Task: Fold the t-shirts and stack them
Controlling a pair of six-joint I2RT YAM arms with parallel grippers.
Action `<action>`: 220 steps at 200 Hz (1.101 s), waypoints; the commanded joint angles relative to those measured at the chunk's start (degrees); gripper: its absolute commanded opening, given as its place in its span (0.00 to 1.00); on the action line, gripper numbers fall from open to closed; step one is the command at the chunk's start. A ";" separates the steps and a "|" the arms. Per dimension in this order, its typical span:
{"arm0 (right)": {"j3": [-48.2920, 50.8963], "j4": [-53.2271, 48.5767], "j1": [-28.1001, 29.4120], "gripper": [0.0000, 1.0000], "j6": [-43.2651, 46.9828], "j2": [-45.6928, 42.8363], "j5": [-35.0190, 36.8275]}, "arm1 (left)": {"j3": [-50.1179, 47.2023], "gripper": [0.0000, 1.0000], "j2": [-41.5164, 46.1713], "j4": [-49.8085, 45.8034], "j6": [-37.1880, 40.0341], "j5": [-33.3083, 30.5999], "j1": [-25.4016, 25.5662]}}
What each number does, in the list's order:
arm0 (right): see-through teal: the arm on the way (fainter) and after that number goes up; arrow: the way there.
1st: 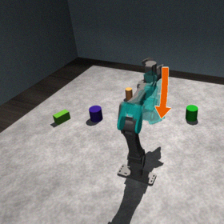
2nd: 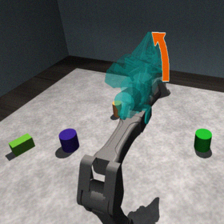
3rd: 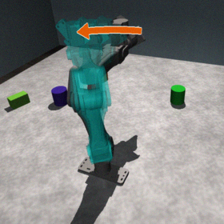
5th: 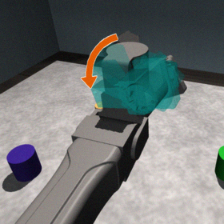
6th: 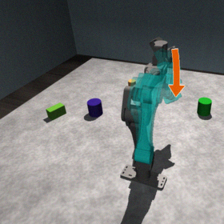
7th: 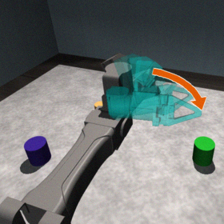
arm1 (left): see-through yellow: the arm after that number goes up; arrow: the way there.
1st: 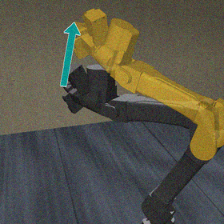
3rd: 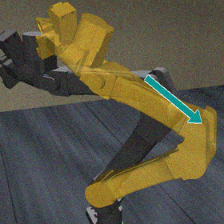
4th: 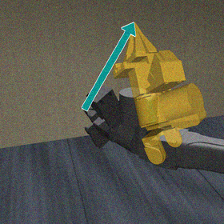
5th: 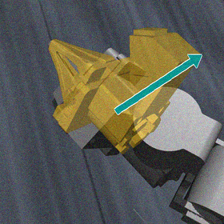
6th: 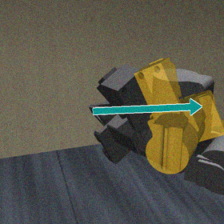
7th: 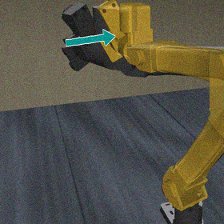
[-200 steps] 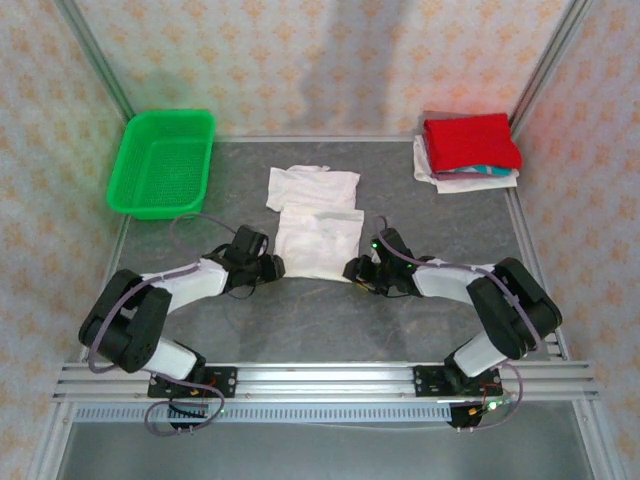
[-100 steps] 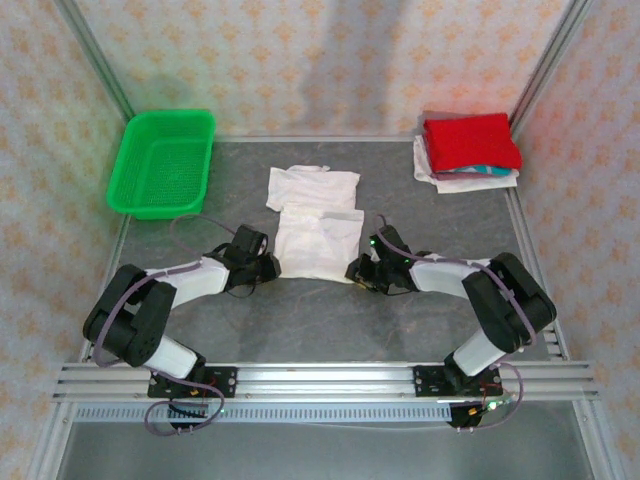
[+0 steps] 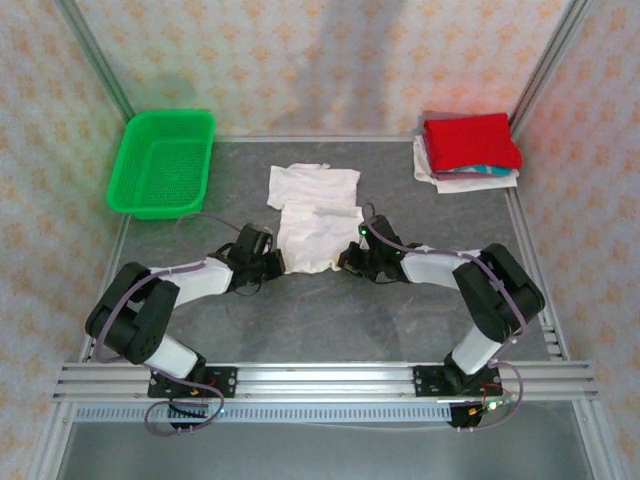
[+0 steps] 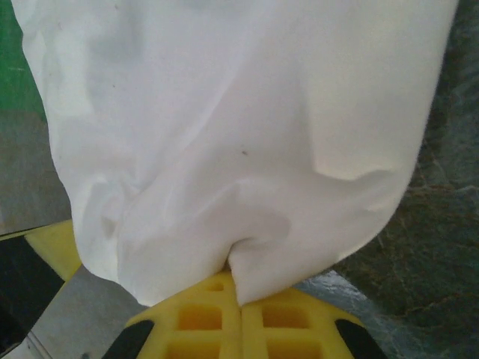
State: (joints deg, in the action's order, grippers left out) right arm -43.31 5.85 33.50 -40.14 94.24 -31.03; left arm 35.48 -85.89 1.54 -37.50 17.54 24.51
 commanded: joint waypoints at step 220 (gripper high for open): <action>-8.45 -26.93 8.68 0.00 6.60 -27.59 9.24 | 8.12 0.00 42.64 -35.70 -1.62 -6.04 8.58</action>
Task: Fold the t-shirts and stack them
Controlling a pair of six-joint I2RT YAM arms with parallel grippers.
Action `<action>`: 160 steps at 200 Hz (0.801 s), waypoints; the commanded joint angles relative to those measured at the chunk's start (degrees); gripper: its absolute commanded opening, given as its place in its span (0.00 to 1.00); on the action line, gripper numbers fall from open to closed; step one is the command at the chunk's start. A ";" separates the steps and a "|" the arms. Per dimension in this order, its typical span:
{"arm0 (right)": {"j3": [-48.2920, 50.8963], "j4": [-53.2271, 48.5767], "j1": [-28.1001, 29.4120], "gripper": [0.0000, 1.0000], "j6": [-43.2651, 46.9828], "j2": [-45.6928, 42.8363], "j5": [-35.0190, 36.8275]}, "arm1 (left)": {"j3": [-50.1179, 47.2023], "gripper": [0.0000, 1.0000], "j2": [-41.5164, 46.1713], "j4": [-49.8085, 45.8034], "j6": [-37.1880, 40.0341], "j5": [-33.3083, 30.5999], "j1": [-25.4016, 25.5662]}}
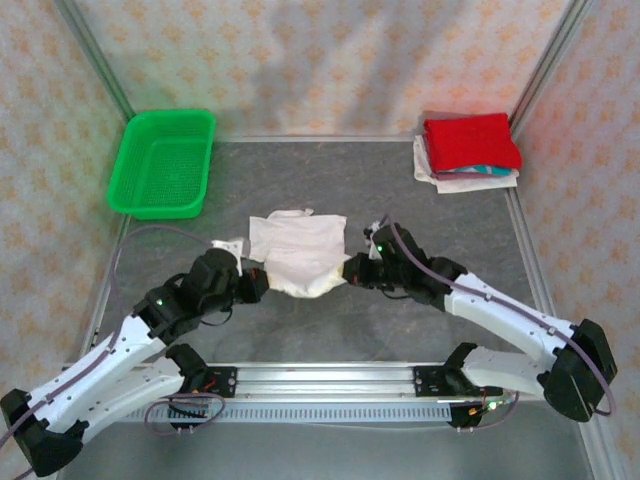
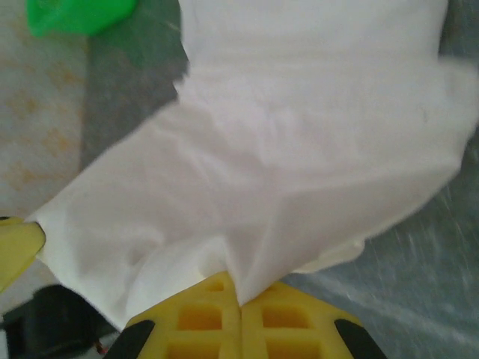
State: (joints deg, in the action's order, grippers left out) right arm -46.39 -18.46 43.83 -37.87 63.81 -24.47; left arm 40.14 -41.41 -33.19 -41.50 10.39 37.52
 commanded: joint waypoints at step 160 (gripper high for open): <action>-28.66 -2.89 -13.59 0.00 7.71 25.64 -0.90 | 22.99 0.00 -24.77 3.74 9.68 6.24 -22.01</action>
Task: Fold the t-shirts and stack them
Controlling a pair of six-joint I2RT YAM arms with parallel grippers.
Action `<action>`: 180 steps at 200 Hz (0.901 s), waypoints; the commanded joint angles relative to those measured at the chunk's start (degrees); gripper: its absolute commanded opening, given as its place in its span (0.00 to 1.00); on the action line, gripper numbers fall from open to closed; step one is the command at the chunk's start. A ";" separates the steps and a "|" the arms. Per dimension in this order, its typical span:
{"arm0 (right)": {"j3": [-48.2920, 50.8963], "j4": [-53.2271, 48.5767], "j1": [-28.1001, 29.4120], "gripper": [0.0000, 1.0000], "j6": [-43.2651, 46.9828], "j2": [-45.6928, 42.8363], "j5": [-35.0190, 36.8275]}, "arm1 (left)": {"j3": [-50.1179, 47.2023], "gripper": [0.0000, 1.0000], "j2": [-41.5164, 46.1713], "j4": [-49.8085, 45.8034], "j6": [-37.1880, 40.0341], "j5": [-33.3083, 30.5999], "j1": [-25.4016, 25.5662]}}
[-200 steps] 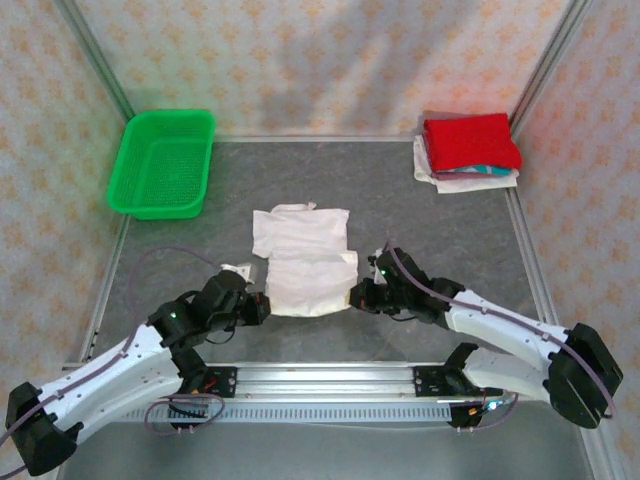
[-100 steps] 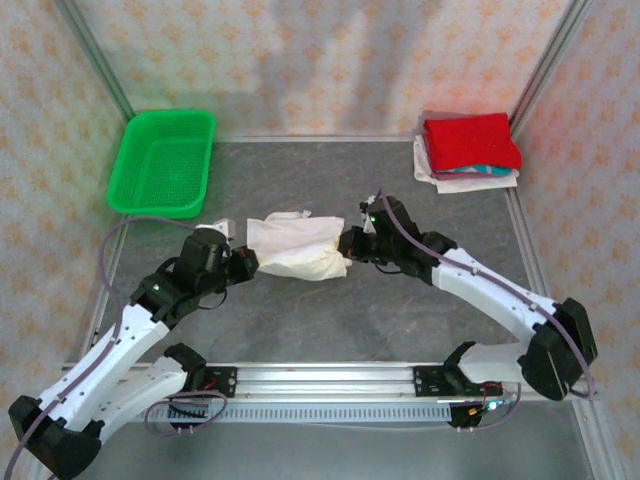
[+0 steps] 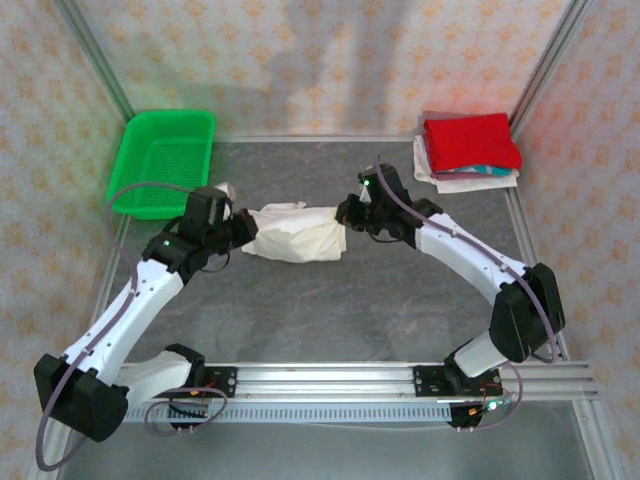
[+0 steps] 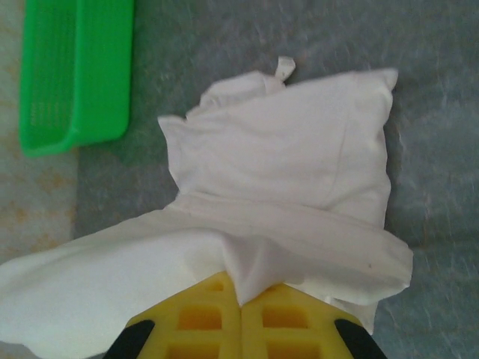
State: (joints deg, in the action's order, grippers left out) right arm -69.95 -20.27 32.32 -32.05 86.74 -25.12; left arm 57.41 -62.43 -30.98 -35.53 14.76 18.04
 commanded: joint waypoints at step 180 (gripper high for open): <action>-53.80 -15.86 -0.76 0.39 9.31 42.11 -2.50 | 25.03 0.52 -36.51 4.92 10.47 -2.63 -11.52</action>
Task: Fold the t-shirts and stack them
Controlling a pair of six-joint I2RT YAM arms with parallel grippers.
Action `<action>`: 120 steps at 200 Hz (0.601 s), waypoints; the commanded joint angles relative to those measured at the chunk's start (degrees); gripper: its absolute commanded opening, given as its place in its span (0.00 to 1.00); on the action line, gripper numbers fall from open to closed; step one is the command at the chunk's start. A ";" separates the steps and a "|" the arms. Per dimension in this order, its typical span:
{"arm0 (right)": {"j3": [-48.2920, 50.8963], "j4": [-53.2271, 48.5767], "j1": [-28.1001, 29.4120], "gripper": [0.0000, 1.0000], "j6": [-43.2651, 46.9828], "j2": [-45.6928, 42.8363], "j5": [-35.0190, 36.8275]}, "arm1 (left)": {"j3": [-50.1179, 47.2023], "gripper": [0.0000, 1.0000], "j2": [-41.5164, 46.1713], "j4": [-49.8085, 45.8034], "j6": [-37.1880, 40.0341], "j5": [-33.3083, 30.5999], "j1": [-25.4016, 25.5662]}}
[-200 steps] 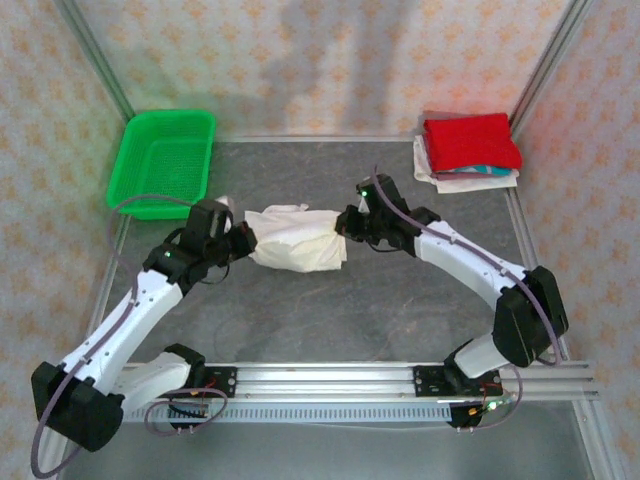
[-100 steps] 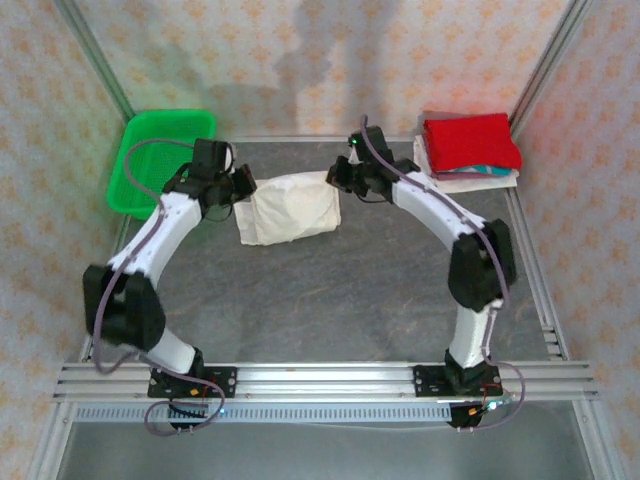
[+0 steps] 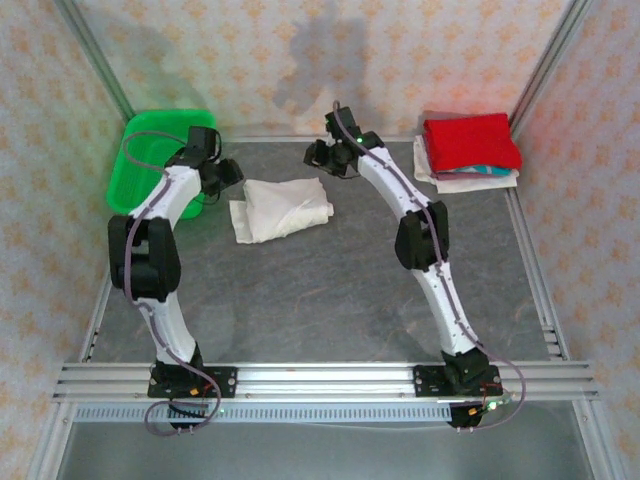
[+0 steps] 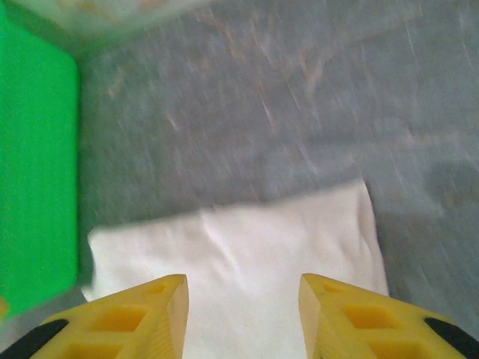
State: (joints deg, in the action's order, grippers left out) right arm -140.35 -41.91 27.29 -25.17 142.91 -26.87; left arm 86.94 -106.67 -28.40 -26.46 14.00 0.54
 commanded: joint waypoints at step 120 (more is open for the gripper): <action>55.09 35.55 5.02 0.24 -5.18 -16.86 -9.21 | -26.67 0.38 -3.14 22.62 -6.09 0.54 10.24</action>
State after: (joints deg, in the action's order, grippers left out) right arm -91.79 -10.31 32.49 -29.76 127.37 -36.75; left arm 67.29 -110.41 -6.00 -29.06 16.29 10.76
